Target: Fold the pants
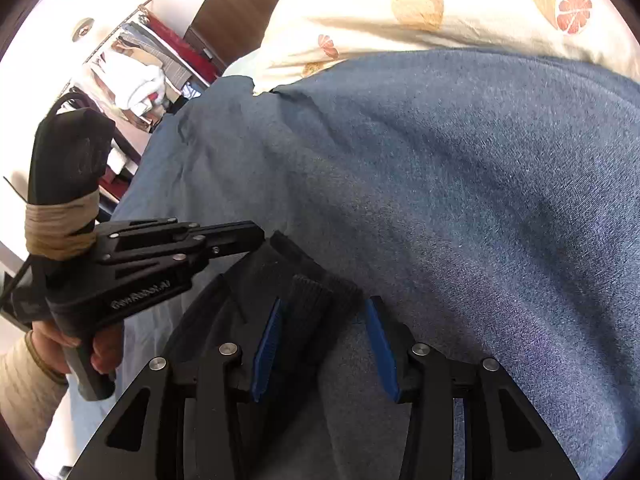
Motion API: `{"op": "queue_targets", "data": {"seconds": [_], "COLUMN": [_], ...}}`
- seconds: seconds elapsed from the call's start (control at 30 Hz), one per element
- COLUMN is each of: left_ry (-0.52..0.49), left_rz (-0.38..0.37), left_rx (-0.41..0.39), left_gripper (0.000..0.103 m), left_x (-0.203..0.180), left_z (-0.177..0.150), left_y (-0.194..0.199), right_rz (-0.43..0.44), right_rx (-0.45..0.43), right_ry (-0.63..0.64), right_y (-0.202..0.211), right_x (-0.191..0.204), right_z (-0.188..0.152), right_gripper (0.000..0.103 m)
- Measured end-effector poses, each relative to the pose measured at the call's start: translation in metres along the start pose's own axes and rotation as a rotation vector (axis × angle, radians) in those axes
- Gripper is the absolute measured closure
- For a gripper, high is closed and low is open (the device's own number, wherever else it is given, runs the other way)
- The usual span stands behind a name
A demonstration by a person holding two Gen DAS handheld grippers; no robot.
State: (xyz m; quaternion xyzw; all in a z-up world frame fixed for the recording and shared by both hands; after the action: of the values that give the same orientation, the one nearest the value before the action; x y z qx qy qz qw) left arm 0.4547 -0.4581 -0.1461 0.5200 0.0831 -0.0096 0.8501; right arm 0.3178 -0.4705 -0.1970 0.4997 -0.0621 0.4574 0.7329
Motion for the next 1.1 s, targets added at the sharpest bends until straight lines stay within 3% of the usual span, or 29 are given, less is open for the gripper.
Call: {"op": "queue_targets", "data": {"seconds": [0.03,0.07,0.13,0.17,0.23,0.5,0.6,0.73,0.8,0.9,1.1], "left_ry": [0.002,-0.007,-0.025,-0.032,-0.033,0.007,0.027,0.011,0.009,0.011,0.018], "left_rz": [-0.013,-0.027,-0.041,-0.042,-0.061,-0.122,-0.156,-0.145,-0.147,-0.144,-0.111], "left_rx": [-0.001,0.002,0.027,0.053,0.105,0.154,0.162,0.134,0.108,0.064,-0.046], "left_gripper": [0.056,0.051,0.051,0.052,0.065,0.065,0.077,0.087,0.087,0.088,0.088], "left_x": [0.001,0.002,0.003,0.002,0.001,0.002,-0.001,-0.005,-0.008,-0.010,-0.020], "left_z": [-0.001,-0.001,-0.004,-0.005,-0.008,-0.009,-0.011,-0.010,-0.008,-0.006,-0.006], "left_y": [0.004,0.008,0.009,0.003,-0.011,-0.040,-0.042,-0.033,-0.021,0.000,0.059], "right_rz": [0.005,0.010,0.016,0.016,0.014,0.030,0.034,0.042,0.046,0.048,0.053], "right_rx": [0.001,0.000,0.001,-0.001,-0.002,0.022,0.030,0.042,0.040,0.020,-0.072], "right_ry": [-0.006,-0.011,-0.014,-0.010,-0.005,-0.023,-0.033,-0.030,-0.031,-0.031,0.075], "right_y": [0.000,0.001,0.001,0.001,-0.001,-0.010,-0.014,-0.020,-0.019,-0.008,0.037], "right_x": [-0.001,-0.002,-0.002,-0.002,-0.001,-0.006,-0.007,-0.005,-0.005,0.001,0.041], "right_z": [0.001,0.001,0.001,0.001,0.001,0.002,0.003,0.004,0.006,0.011,0.024], "right_gripper": [0.059,0.059,0.059,0.059,0.059,0.059,0.059,0.064,0.076,0.085,0.088]}}
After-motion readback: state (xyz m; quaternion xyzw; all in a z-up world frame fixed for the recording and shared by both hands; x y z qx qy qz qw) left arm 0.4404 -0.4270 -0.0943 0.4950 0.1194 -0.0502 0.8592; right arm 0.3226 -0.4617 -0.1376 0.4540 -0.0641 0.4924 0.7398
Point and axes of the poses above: each gripper's, at about its wrist camera, not at the fingertips, and y roughly against the way its jaws point, x to its left, z to its top, the point moved 5 cm from there along -y, roughly the way its jaws point, and after that the axes turned 1 degree about -x, right-handed, at the moved point
